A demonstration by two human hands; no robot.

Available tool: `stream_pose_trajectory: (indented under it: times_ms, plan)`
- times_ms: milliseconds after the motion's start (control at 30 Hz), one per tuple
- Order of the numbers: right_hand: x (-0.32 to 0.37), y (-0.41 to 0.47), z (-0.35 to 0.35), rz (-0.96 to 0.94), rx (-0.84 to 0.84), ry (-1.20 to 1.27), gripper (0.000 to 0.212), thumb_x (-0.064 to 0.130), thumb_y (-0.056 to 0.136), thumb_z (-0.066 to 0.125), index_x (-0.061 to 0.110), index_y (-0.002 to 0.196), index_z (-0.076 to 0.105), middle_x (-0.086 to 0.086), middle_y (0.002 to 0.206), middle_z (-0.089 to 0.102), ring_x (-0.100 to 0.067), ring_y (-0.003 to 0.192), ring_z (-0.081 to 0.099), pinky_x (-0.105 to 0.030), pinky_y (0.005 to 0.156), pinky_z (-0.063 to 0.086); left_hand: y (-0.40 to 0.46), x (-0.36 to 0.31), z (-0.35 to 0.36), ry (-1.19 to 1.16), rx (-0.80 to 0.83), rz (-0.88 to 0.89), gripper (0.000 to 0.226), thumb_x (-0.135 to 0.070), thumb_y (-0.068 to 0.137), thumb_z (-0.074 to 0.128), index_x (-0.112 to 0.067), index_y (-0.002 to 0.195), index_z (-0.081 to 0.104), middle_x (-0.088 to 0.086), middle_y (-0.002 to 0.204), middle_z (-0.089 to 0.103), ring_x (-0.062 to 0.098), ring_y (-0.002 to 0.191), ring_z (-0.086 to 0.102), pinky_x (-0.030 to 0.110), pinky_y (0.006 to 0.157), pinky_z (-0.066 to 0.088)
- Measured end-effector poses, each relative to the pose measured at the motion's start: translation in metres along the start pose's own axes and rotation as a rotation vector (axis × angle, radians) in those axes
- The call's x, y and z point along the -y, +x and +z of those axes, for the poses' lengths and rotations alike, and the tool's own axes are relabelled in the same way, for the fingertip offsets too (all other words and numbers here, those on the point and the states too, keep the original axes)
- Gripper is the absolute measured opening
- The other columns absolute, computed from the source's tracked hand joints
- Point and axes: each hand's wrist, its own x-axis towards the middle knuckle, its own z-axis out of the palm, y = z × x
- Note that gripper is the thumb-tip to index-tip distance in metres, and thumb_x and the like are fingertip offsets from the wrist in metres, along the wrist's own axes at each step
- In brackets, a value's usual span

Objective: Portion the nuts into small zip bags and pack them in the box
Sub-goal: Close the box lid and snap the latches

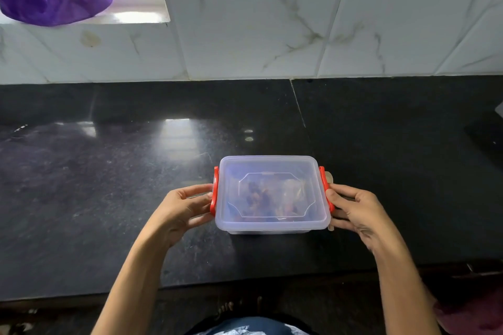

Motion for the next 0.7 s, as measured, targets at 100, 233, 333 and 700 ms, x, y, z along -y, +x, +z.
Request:
stream_pose_trajectory:
  times_ms: [100,233,333,700]
  plan:
    - [0.010,0.001,0.002,-0.025,-0.004,-0.039,0.029,0.010,0.089,0.061,0.016,0.118,0.064,-0.008,0.121,0.064,-0.027,0.100,0.066,-0.044,0.075,0.059,-0.002,-0.008,-0.001,0.016,0.021,-0.001,0.014,0.001,0.086,0.059,-0.007,0.088,0.070,0.007,0.069,0.072,0.011,0.057,0.068,0.022,0.055,0.058]
    - [0.045,-0.002,0.005,-0.133,0.067,-0.106,0.024,0.010,0.090,0.060,0.019,0.111,0.067,-0.003,0.107,0.069,-0.019,0.089,0.070,-0.036,0.066,0.059,-0.004,-0.025,-0.009,-0.047,0.060,0.001,0.013,0.001,0.082,0.058,-0.001,0.091,0.068,0.009,0.071,0.073,0.014,0.059,0.070,0.025,0.055,0.059]
    - [0.082,0.005,0.016,-0.254,0.100,-0.214,0.025,0.011,0.091,0.057,0.020,0.113,0.065,0.002,0.099,0.068,-0.012,0.083,0.068,-0.030,0.062,0.057,-0.006,-0.036,-0.013,-0.048,0.043,0.037,0.012,0.003,0.086,0.055,-0.001,0.089,0.067,0.011,0.071,0.073,0.016,0.060,0.071,0.025,0.055,0.059]
    - [0.192,0.101,0.148,-0.661,0.217,-0.672,0.027,0.006,0.097,0.047,0.005,0.116,0.067,-0.014,0.114,0.067,-0.018,0.098,0.059,-0.027,0.087,0.043,0.013,-0.034,-0.001,0.010,-0.067,0.054,0.008,-0.003,0.083,0.067,-0.001,0.090,0.070,0.014,0.081,0.074,0.014,0.067,0.072,0.023,0.063,0.059]
